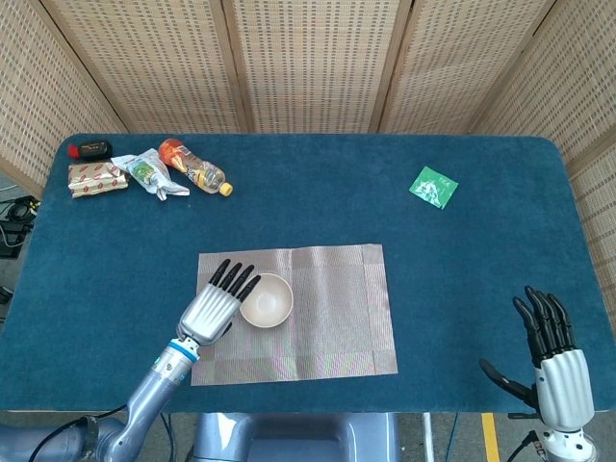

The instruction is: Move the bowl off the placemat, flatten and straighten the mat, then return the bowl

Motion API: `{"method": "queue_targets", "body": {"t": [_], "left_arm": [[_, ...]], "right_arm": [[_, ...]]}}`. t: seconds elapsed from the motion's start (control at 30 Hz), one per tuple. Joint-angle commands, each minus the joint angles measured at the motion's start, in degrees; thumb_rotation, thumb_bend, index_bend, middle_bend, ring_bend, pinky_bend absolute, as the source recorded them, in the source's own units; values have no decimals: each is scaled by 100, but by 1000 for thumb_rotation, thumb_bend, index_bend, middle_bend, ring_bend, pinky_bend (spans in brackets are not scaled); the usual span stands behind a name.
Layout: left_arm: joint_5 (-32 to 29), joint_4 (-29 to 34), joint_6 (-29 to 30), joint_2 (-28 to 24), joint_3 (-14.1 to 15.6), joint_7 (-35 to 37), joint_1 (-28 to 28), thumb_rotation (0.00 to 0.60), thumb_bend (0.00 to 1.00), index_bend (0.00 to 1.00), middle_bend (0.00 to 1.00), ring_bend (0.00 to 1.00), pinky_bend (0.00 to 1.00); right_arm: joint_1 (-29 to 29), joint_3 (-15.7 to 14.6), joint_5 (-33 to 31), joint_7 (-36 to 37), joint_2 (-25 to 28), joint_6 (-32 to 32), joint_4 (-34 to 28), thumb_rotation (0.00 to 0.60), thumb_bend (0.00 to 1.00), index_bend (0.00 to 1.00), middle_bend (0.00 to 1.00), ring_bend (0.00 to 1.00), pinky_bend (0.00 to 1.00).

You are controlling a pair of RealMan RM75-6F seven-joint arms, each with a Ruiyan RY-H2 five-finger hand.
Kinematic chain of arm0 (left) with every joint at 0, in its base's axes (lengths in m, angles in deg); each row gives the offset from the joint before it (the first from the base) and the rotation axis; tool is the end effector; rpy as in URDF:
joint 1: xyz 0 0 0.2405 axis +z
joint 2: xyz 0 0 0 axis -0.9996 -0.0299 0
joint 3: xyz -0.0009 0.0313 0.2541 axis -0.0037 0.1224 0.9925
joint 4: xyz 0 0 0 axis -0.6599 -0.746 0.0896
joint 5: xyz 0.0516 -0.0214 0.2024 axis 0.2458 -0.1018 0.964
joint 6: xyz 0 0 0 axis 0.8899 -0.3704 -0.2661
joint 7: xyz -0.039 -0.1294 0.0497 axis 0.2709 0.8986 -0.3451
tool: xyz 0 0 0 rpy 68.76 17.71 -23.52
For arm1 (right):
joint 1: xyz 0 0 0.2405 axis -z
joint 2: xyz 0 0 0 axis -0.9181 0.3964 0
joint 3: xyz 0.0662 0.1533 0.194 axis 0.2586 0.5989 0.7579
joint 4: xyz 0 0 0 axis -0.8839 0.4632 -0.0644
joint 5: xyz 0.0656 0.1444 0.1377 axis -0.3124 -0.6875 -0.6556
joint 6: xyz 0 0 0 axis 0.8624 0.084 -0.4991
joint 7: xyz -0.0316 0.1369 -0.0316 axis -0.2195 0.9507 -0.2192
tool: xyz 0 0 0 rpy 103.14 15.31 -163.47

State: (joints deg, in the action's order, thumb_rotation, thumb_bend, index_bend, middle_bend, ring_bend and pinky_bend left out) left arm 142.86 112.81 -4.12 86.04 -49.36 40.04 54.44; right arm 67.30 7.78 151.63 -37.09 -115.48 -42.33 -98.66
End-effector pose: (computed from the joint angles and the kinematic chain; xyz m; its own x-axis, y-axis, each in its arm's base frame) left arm -0.1442 0.2597 -0.0416 0.7114 0.0872 0.6974 0.6341 -0.5075 -0.5834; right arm -0.2556 -0.1366 0.1389 0.0713 0.2708 0.9600 -0.9461 -0.2865 0.1511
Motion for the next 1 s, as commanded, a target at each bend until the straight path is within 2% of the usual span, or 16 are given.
{"method": "queue_targets", "body": {"t": [0.03,0.17,0.37,0.5,0.67,0.8,1.0], "left_arm": [[168,159,197,-237,31,345,131,600,234,0,0,0,0],[432,493,693,-647,128,811,455,600,235,0,0,0,0],[960,890,1700,-1360,482,1428,1179,600,232,0,0,0,0],[1256,855,2347,-1746,755,1666,1702,600,219,0,0,0,0],[1610,542,2978,-1976,978,2138,2219,600,175,0,0,0,0],[1738,205,3220,-2032,1098,2428,2536,600,98,0,0,0,0],[1934,177,3416,-2185,1058,2645,2748,600,88,0,0,0,0]], "right_arm": [[-1,5,-15,-10,-5,6,10,600,243,54,0,0,0],[-12,5,-40,-6,-1,41,23,600,243,51,0,0,0],[-29,-40,-100,-128,90,211,19,600,244,38,0,0,0],[-65,-123,-271,-414,224,590,-66,600,238,27,0,0,0],[-149,-223,-477,-835,340,1118,-187,600,223,20,0,0,0],[-213,-233,-683,-1278,381,1475,-229,600,202,0,0,0,0],[-215,-153,-980,-2060,336,1687,-342,600,184,0,0,0,0]]}}
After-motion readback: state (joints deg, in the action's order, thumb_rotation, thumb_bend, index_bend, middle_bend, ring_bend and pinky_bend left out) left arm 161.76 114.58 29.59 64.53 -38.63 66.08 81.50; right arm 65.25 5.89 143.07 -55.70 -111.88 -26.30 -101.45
